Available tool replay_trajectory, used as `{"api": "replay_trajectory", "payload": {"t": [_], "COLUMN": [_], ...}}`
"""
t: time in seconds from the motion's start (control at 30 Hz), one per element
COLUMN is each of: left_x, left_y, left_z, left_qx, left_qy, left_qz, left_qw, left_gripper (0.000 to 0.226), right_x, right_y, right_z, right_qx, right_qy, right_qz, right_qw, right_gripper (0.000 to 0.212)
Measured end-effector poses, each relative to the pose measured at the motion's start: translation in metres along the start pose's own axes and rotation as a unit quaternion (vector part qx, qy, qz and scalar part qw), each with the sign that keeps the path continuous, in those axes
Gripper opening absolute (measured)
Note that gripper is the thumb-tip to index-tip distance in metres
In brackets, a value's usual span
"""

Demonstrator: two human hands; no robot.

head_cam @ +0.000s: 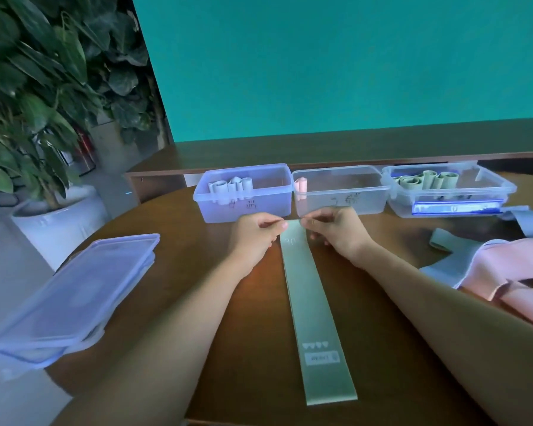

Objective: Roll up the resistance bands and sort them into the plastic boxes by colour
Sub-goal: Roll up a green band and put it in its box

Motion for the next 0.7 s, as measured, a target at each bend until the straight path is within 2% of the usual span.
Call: {"api": "replay_trajectory", "payload": {"t": [0.17, 0.23, 0.33, 0.5, 0.7], "left_x": [-0.011, -0.012, -0.007, 0.022, 0.093], "left_y": [-0.009, -0.010, -0.010, -0.002, 0.015], "left_z": [-0.004, -0.005, -0.002, 0.002, 0.018], "left_qx": [-0.054, -0.086, -0.157, -0.226, -0.210], "left_qy": [0.022, 0.017, 0.012, -0.034, -0.082], "left_qz": [-0.018, -0.011, -0.002, -0.016, -0.039], "left_qw": [0.998, 0.996, 0.988, 0.973, 0.974], "left_gripper": [0.008, 0.026, 0.050, 0.045, 0.044], "right_x": [-0.011, -0.012, -0.006, 0.037, 0.107], "right_y": [0.007, 0.007, 0.008, -0.004, -0.018], "right_z": [-0.006, -0.007, -0.006, 0.001, 0.010], "right_qx": [0.116, 0.154, 0.204, 0.258, 0.262], "right_qy": [0.029, 0.040, 0.040, 0.003, -0.030], "right_qz": [0.034, 0.040, 0.045, 0.101, 0.165], "right_qw": [0.992, 0.986, 0.977, 0.961, 0.950], "right_gripper": [0.006, 0.010, 0.027, 0.027, 0.017]}}
Point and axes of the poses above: each hand's wrist, its own x-axis away from the middle knuckle, its own z-axis out of the back of the hand, y = z × x, the point moved 4 cm from there along -x, towards the middle knuckle
